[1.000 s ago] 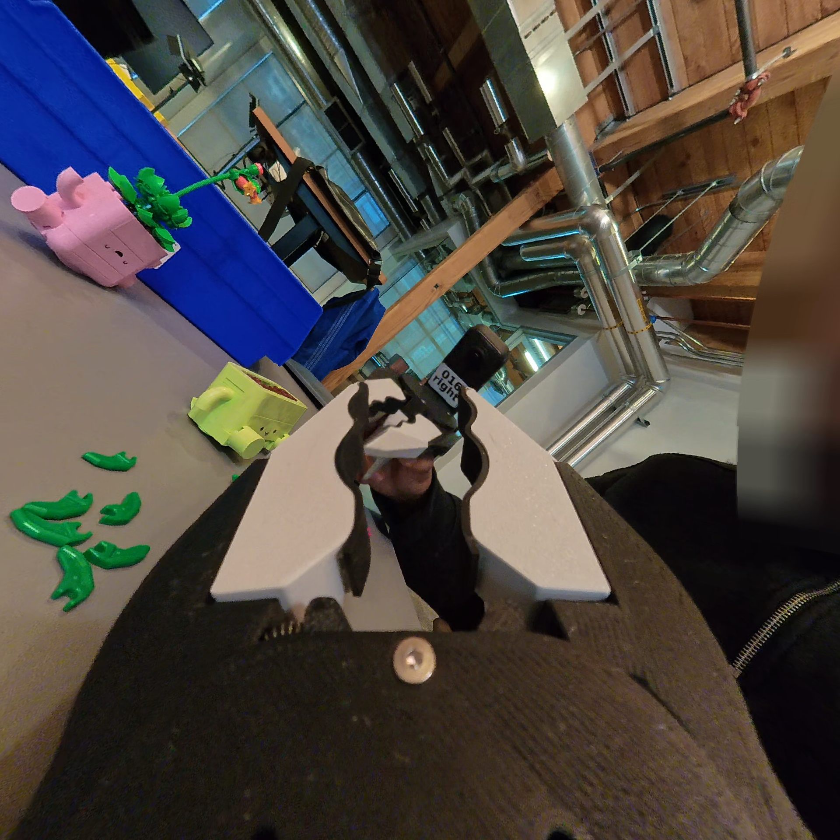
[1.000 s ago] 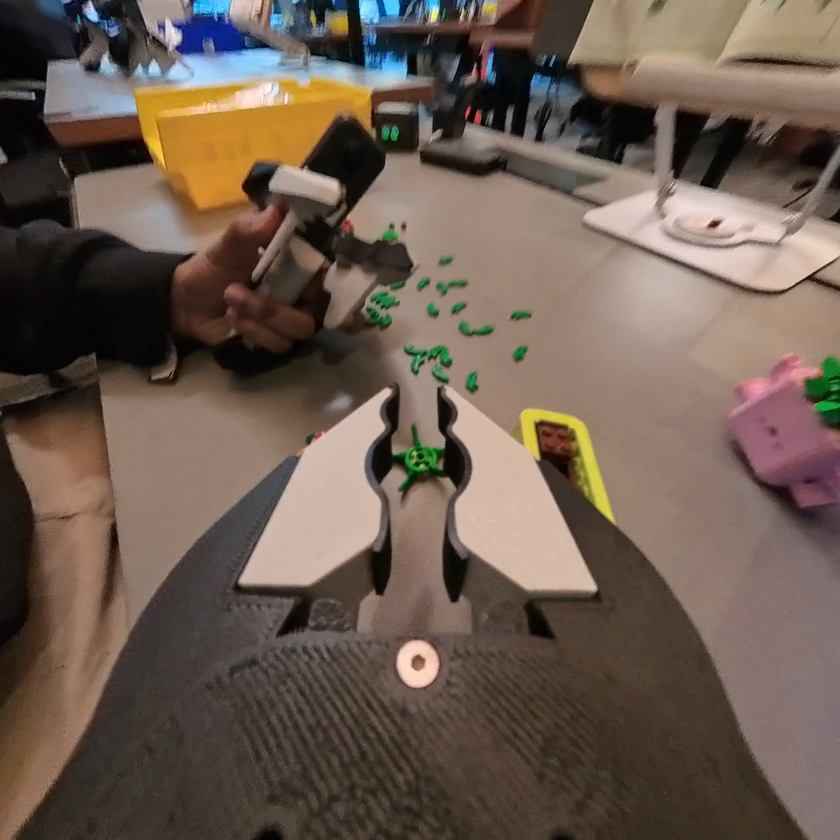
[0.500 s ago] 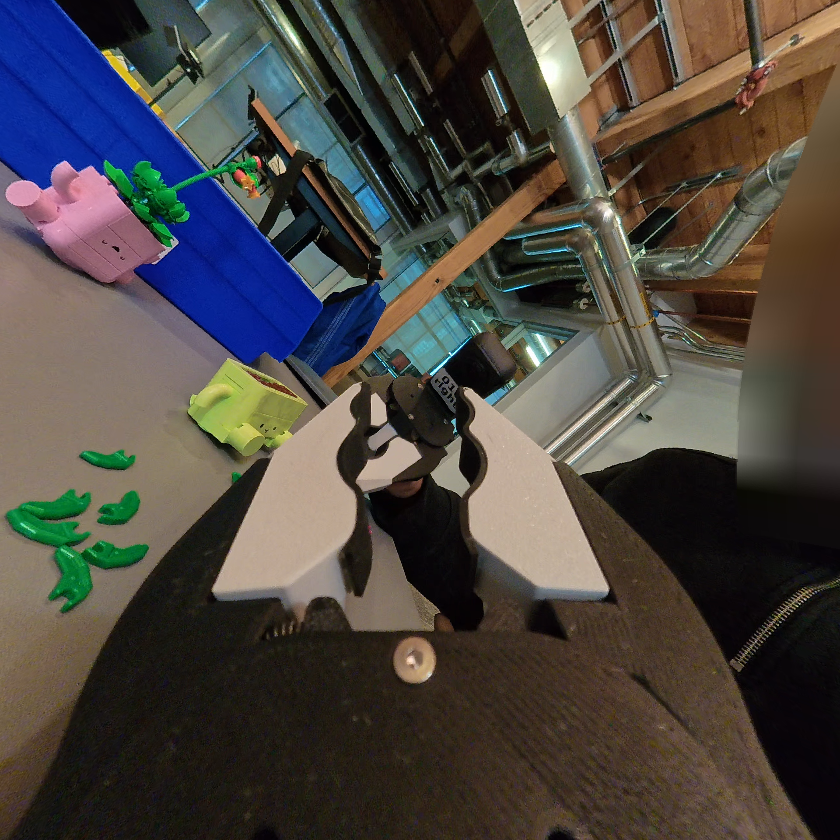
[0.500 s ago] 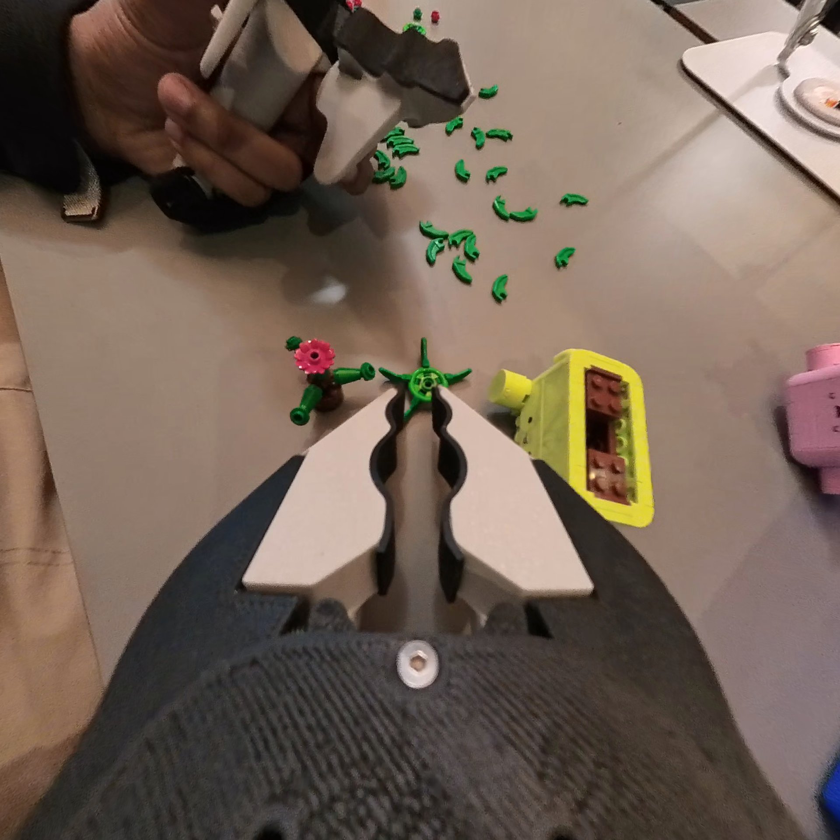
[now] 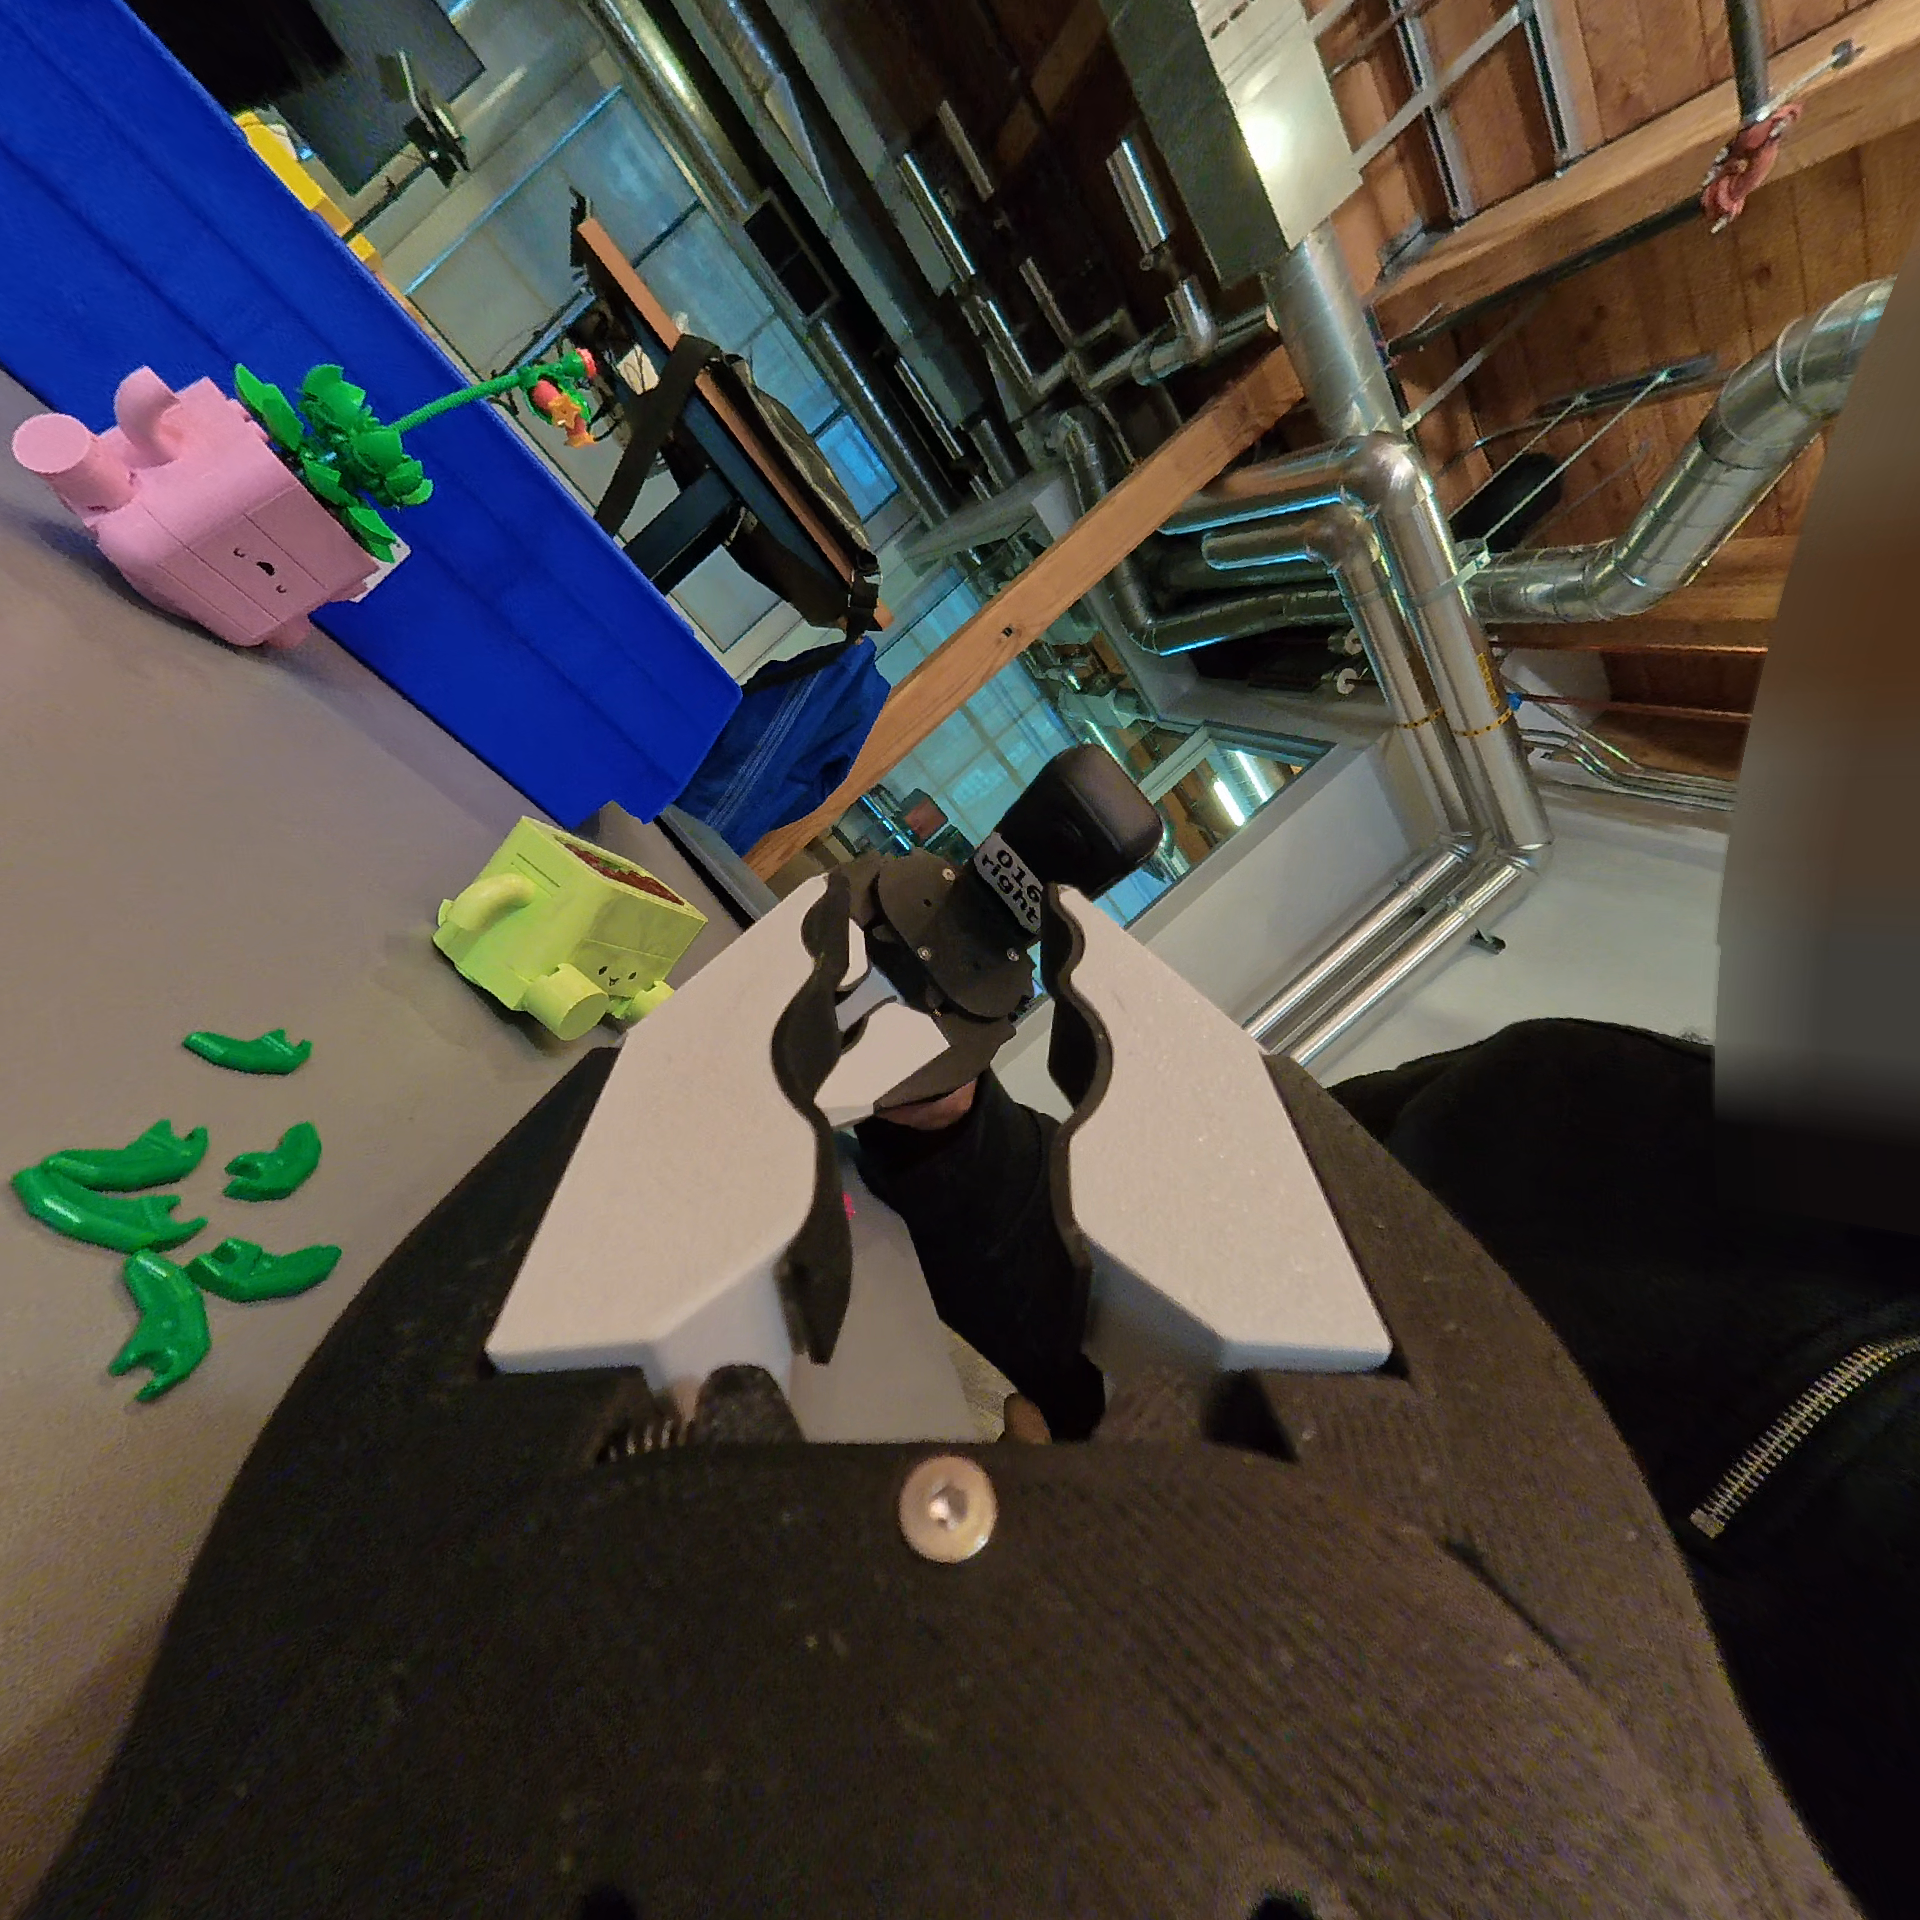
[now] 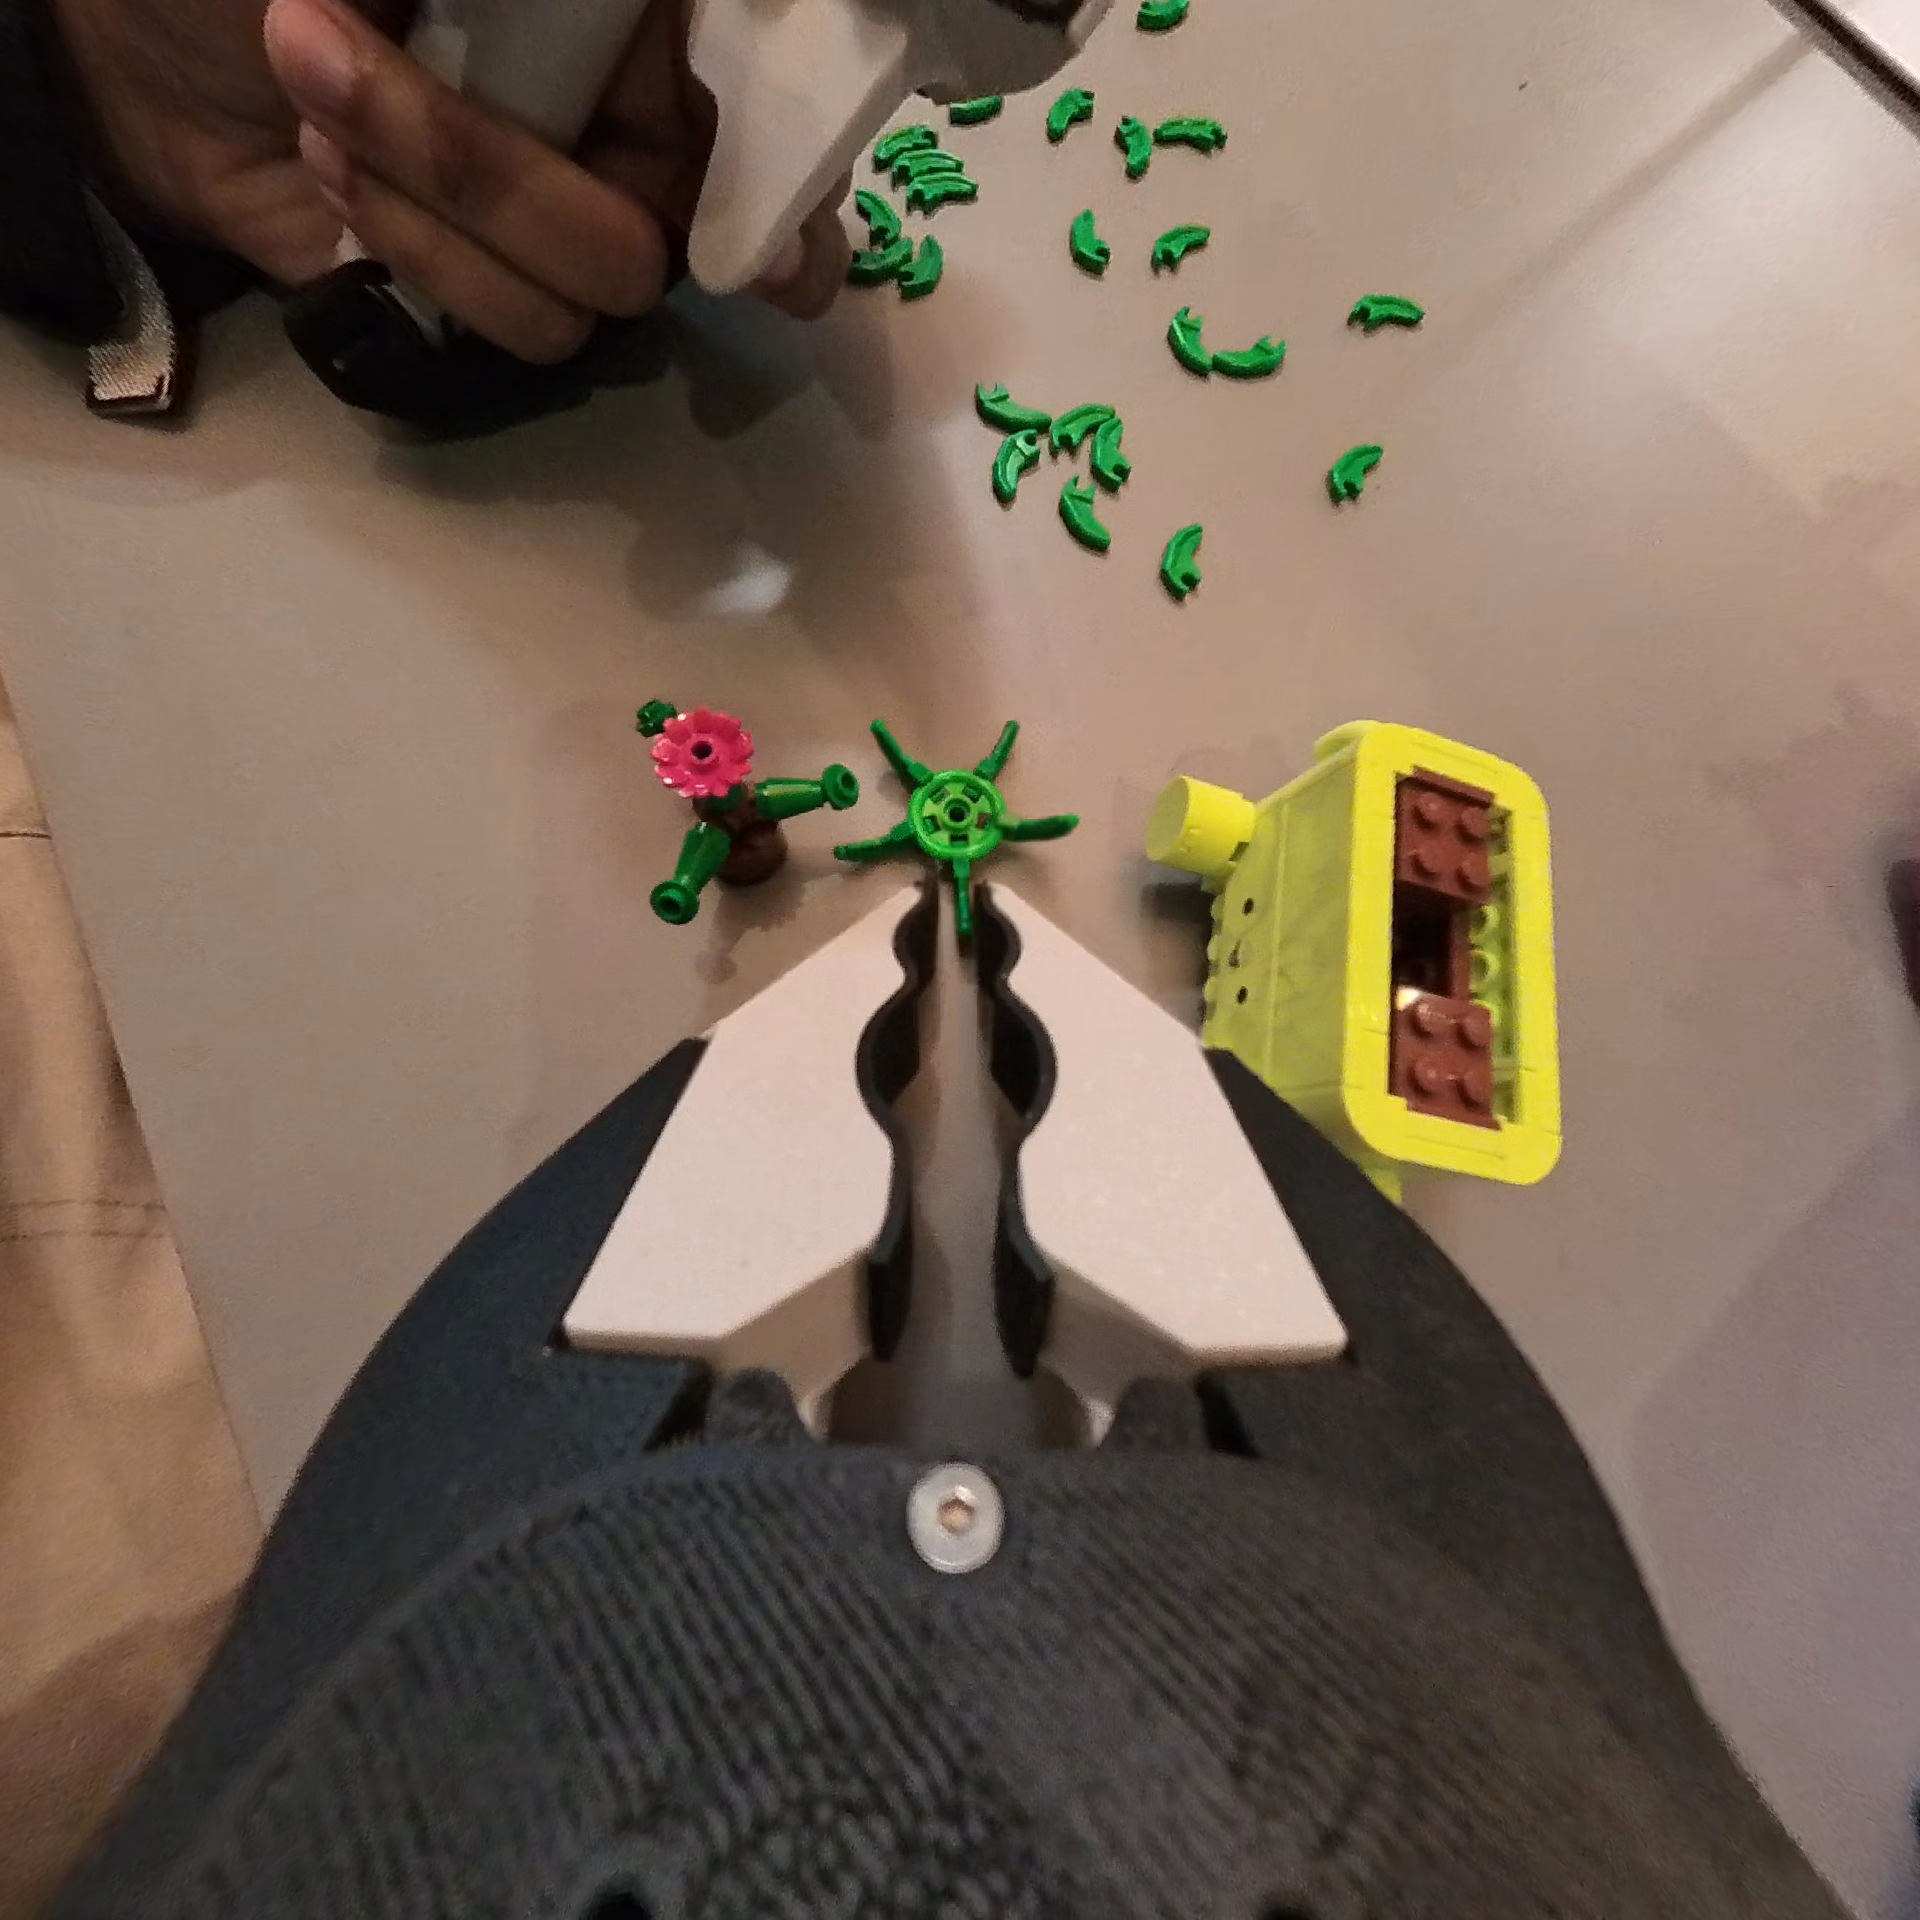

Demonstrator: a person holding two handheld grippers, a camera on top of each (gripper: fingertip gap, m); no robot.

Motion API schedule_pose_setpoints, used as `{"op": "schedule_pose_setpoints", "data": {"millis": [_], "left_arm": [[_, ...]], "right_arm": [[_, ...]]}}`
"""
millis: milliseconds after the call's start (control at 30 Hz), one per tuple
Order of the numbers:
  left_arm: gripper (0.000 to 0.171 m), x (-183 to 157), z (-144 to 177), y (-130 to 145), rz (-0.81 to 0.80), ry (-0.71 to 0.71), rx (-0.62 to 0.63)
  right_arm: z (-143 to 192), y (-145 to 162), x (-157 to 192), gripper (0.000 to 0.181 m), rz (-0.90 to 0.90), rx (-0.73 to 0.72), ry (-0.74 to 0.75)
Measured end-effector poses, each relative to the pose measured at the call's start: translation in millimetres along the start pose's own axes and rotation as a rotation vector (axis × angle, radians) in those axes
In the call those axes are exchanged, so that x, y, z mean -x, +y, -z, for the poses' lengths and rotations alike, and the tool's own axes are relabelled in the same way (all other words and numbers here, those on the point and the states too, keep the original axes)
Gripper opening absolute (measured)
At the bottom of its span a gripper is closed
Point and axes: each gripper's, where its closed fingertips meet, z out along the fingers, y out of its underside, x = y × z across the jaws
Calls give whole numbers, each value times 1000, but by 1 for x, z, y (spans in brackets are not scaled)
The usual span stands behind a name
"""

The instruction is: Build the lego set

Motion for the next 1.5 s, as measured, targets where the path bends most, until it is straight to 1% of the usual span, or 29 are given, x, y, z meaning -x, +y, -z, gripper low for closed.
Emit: {"op": "schedule_pose_setpoints", "data": {"millis": [33, 167, 233, 333, 467, 500, 533, 567, 633, 667, 700, 767, 800, 833, 900, 967, 1033, 1100, 1167, 1233, 1267, 1500], "left_arm": [[33, 0, 0, 1, -2, -2, 3], [34, 0, -1, 2, -14, -7, 14], [35, -2, -1, 2, -41, -11, 11], [36, -6, -1, 0, -169, -47, 3], [40, -19, 2, -7, -403, -103, -28], [43, -22, 2, -6, -449, -108, -28], [51, -25, -1, -2, -486, -104, -9], [56, -28, -6, 7, -517, -87, 35], [63, -36, -16, 34, -549, -12, 159], [68, -44, -20, 47, -553, 47, 211], [73, -52, -21, 55, -541, 109, 233], [81, -65, -21, 59, -487, 191, 229], [80, -71, -20, 61, -462, 228, 227], [79, -75, -21, 62, -450, 240, 225], [70, -72, -25, 68, -465, 206, 241], [52, -62, -31, 72, -499, 136, 269], [40, -64, -32, 73, -490, 154, 277], [32, -71, -30, 71, -461, 195, 257], [16, -73, -28, 70, -475, 203, 250], [11, -74, -28, 70, -483, 204, 246], [6, -75, -27, 69, -481, 211, 241], [5, -74, -27, 66, -457, 206, 219]], "right_arm": [[0, 0, 0, 2, -3, 1, -2], [0, 0, -3, 1, -3, -1, 25], [3, -6, -5, 1, 1, -42, 40], [14, -26, -2, 1, -51, -178, 0], [30, -51, 3, 1, -204, -346, -131], [33, -54, 5, 1, -243, -365, -173], [36, -56, 9, 1, -286, -369, -233], [38, -57, 16, 1, -337, -357, -318], [47, -57, 37, 1, -444, -310, -537], [54, -58, 46, 1, -492, -298, -632], [60, -60, 50, 1, -529, -307, -700], [74, -70, 54, 1, -584, -379, -806], [81, -75, 55, 1, -622, -410, -868], [85, -78, 57, 0, -659, -430, -924], [93, -82, 62, 0, -711, -451, -1038], [102, -87, 71, 0, -749, -471, -1179], [100, -90, 74, 0, -784, -478, -1240], [94, -91, 75, 1, -824, -472, -1274], [94, -95, 75, 1, -852, -488, -1317], [94, -96, 76, 1, -861, -492, -1333], [92, -95, 77, 1, -862, -483, -1326], [91, -97, 78, 1, -870, -499, -1350]]}}
